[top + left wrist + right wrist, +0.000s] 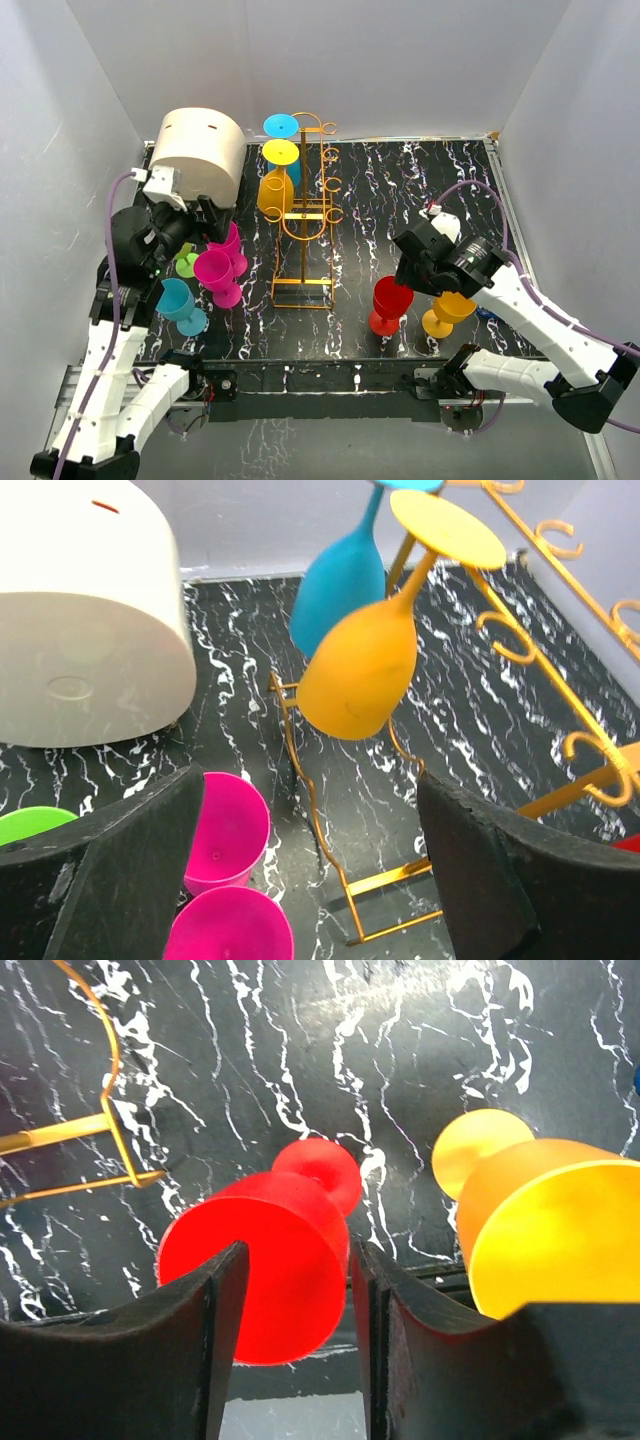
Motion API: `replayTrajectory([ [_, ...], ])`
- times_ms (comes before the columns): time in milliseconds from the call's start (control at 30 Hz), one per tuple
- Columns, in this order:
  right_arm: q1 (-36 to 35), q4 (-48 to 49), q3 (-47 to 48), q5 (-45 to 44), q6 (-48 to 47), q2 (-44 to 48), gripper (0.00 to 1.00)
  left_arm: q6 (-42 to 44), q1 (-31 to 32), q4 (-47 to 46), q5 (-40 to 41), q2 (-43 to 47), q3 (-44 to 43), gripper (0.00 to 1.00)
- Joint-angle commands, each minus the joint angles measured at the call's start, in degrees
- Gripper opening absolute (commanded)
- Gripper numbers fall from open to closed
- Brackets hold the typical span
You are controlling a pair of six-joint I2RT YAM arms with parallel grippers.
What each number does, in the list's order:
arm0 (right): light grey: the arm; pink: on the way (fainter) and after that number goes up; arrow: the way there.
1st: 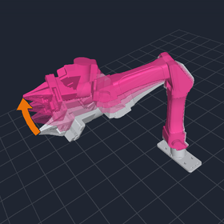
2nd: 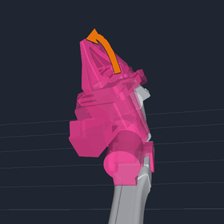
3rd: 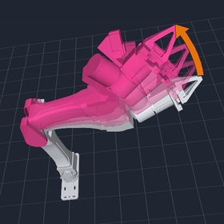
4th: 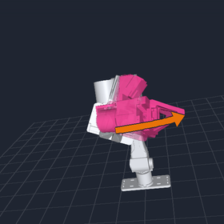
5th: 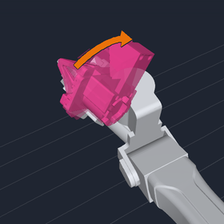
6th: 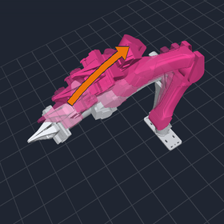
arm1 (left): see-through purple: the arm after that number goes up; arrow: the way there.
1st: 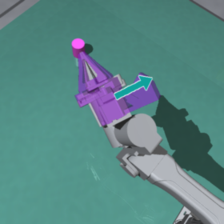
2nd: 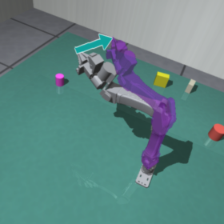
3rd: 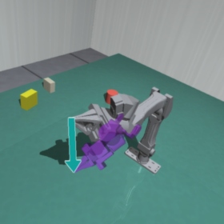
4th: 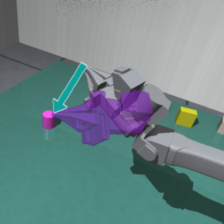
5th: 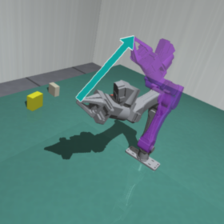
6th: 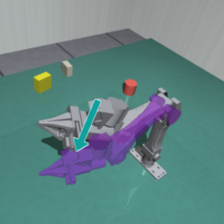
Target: Place the wine glass upside down on the wine glass rack
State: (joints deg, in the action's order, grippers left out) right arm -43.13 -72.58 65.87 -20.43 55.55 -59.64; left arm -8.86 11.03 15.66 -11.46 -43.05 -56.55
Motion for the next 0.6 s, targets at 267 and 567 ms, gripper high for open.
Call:
replayTrajectory([
  [267,-0.23,0.57,-2.72,0.10,-2.04,-2.29,0.31,-0.80,1.54,5.85,6.31,1.64,-15.32,0.99],
  [567,-0.28,0.48,-2.87,-3.17,-2.69,-2.92,0.13,3.37,3.73,0.30,-5.13,1.13,-17.57,0.99],
])
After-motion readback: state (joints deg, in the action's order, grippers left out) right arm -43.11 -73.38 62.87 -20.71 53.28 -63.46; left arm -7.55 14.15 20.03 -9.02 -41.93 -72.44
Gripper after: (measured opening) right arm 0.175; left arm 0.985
